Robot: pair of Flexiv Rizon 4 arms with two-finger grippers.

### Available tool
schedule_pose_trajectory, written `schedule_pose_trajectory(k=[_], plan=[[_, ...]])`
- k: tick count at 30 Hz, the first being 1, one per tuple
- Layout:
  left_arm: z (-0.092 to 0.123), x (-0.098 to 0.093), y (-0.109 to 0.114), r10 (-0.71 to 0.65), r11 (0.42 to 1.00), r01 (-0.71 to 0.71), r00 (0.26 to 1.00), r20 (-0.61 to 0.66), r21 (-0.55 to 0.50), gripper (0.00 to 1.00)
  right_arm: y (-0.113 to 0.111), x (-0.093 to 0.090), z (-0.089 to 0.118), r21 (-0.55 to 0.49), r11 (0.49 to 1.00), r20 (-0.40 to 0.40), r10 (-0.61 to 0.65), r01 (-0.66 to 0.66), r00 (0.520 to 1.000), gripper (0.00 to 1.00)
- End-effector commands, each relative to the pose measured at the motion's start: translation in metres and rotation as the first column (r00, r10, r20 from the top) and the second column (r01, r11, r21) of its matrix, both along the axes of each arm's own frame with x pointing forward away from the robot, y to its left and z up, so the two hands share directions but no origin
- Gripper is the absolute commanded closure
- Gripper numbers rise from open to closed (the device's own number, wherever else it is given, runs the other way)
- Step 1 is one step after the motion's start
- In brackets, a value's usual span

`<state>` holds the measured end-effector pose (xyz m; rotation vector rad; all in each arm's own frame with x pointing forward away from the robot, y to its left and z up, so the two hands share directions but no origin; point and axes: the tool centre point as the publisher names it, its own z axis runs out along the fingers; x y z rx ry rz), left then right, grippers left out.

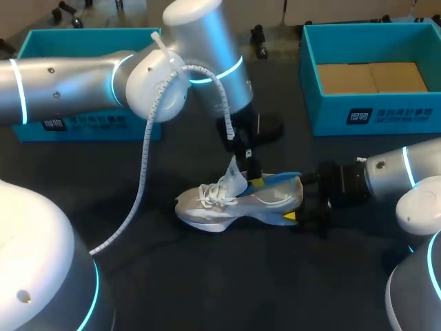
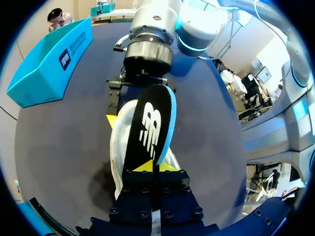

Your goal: Take the shoe out of the shoebox, open the shoe tongue, remove and reinsert the insole, then place the shoe into the shoebox

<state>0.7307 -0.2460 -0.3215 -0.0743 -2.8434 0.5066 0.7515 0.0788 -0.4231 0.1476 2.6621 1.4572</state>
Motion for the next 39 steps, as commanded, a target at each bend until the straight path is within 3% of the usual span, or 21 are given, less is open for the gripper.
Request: schedule_pose_trajectory(k=[1,9,11,17,18,19,29,39], plan=[[0.0,-0.002,-0.009,-0.004,1.0,0.004,1.0,-0.001,-0.002,1.0,0.001,0.0,-0.002,-0.002,1.0,0.001,-0.002,0.002,1.0,1.0],[0.002,-0.006,-0.008,-0.024,0.999,0.024,1.0,0.016,-0.041,1.0,0.001,0.0,-0.002,-0.002,1.0,0.001,-0.002,0.002,1.0,1.0],[0.003,-0.006,-0.008,-0.025,0.998,0.026,0.999,0.03,-0.055,0.84,0.001,0.0,-0.002,-0.002,1.0,0.001,-0.002,0.002,1.0,1.0],[0.003,-0.004,-0.01,-0.018,0.995,0.023,0.998,0.054,-0.098,0.67,0.001,0.0,-0.002,-0.002,1.0,0.001,-0.002,0.002,1.0,1.0],[0.004,-0.004,-0.01,-0.015,0.994,0.021,0.998,0.056,-0.111,0.63,0.001,0.0,-0.002,-0.002,1.0,0.001,-0.002,0.002,1.0,1.0],[0.005,-0.004,-0.01,-0.018,0.992,0.026,0.998,0.061,-0.121,0.52,0.001,0.0,-0.002,-0.002,1.0,0.001,-0.002,0.002,1.0,1.0],[0.011,-0.012,-0.015,-0.022,0.975,0.042,0.996,0.092,-0.219,0.53,0.001,0.0,-0.002,-0.002,1.0,0.001,-0.002,0.002,1.0,1.0],[0.016,-0.021,-0.022,-0.021,0.956,0.094,0.966,0.258,-0.276,0.52,0.001,0.0,-0.002,-0.002,1.0,0.001,-0.002,0.002,1.0,1.0]])
